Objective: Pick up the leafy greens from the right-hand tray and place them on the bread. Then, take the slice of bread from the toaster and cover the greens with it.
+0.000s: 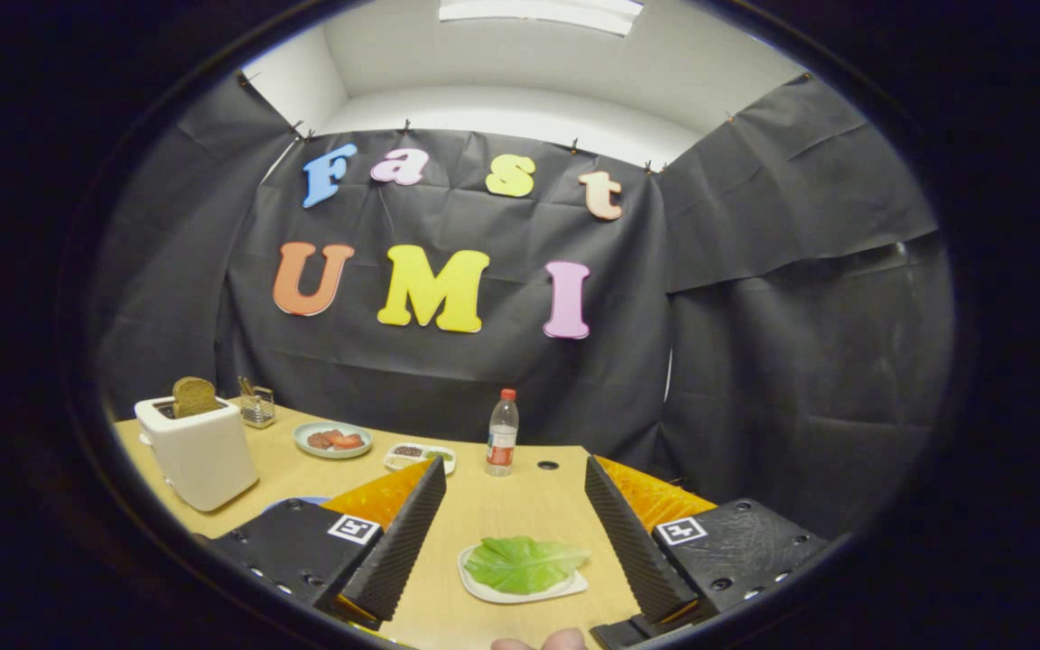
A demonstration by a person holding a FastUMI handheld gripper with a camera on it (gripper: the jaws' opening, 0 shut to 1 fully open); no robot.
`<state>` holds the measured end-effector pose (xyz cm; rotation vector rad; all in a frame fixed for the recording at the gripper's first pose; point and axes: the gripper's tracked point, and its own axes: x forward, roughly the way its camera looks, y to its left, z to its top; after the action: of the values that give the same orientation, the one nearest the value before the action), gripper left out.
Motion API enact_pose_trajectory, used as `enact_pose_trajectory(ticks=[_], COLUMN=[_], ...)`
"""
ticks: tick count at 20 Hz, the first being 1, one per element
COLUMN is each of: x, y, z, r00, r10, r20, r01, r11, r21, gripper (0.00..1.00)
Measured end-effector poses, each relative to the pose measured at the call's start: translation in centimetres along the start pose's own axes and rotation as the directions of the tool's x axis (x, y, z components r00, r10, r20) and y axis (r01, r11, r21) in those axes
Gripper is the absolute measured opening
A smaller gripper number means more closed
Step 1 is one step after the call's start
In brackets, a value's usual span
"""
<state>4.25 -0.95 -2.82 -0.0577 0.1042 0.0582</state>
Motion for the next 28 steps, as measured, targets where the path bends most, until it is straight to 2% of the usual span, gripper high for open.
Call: enact_pose_trajectory(ticks=[5, 12, 21, 26, 28], x=[5.1, 9.5, 11.7, 12.0, 11.9], y=[-0.7, -0.7, -0.4, -0.1, 0.6], z=[-6.2, -15.1, -20.8, -21.3, -21.7], r00=[0.978, 0.898, 0.815, 0.807, 0.794], r10=[0.070, 0.102, 0.096, 0.130, 0.174], r20=[-0.195, -0.428, -0.572, -0.575, -0.582], r01=[-0.080, -0.132, -0.147, -0.152, -0.167], r11=[0.996, 0.990, 0.988, 0.988, 0.984], r21=[-0.042, -0.042, -0.043, 0.010, 0.066], gripper=[0.95, 0.96, 0.96, 0.97, 0.87])
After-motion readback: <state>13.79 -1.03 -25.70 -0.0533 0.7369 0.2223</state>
